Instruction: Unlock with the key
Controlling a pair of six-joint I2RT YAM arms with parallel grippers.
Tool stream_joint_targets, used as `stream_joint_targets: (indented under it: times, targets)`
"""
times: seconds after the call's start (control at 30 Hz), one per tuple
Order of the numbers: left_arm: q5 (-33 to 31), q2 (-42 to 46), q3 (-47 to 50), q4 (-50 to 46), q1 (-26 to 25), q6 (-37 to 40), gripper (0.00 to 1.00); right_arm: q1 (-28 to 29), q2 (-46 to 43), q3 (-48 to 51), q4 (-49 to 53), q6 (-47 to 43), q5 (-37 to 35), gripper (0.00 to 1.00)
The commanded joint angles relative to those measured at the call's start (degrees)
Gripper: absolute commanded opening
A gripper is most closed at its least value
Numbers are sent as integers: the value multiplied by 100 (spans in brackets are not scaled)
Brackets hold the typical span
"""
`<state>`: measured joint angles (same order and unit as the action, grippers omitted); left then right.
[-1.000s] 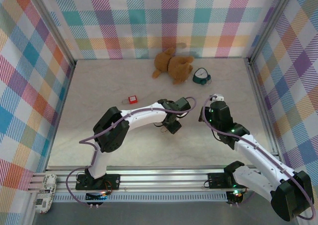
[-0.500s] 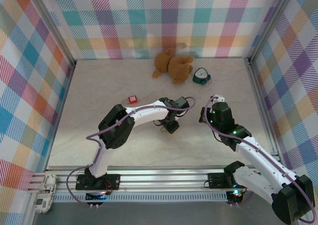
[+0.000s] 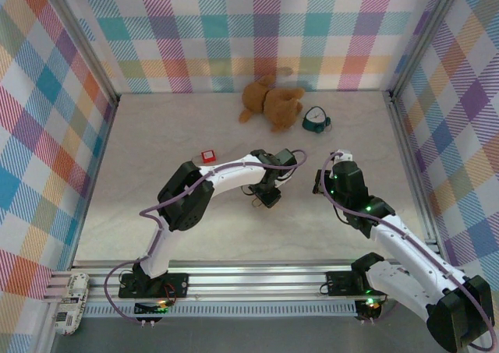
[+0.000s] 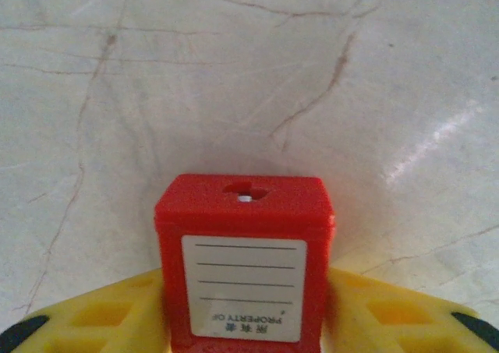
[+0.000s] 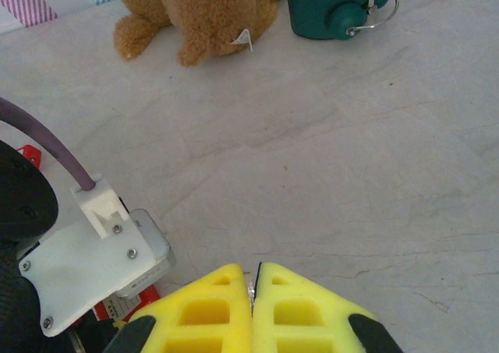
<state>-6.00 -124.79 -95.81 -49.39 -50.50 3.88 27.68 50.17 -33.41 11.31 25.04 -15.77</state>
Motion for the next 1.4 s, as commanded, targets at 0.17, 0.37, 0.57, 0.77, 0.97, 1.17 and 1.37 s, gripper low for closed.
stream_joint_targets:
  times: [0.17, 0.37, 0.57, 0.77, 0.97, 1.17, 1.37]
  targets:
    - [-365, -230, 430, 197, 102, -135, 50, -35, -146, 93, 35, 35, 48, 0]
    - [-196, -299, 572, 338, 93, -151, 50, -35, -156, 68, 54, 59, 78, 0]
    - [-140, -97, 693, 385, 86, -134, 37, -36, -220, -14, 157, 34, 92, 0]
    - [-63, 565, 1048, 756, 92, -148, 37, -35, -255, -82, 180, 84, 209, 0]
    - [125, 1205, 1533, 1321, 88, -168, 37, -35, -228, -129, 156, 222, 440, 0]
    - [327, 2139, 2402, 2473, 93, -190, 36, -35, -389, -448, 367, 364, 752, 0]
    - [183, 3214, 3749, 4301, 24, -186, 34, -35, -484, -537, 220, 730, 1178, 0]
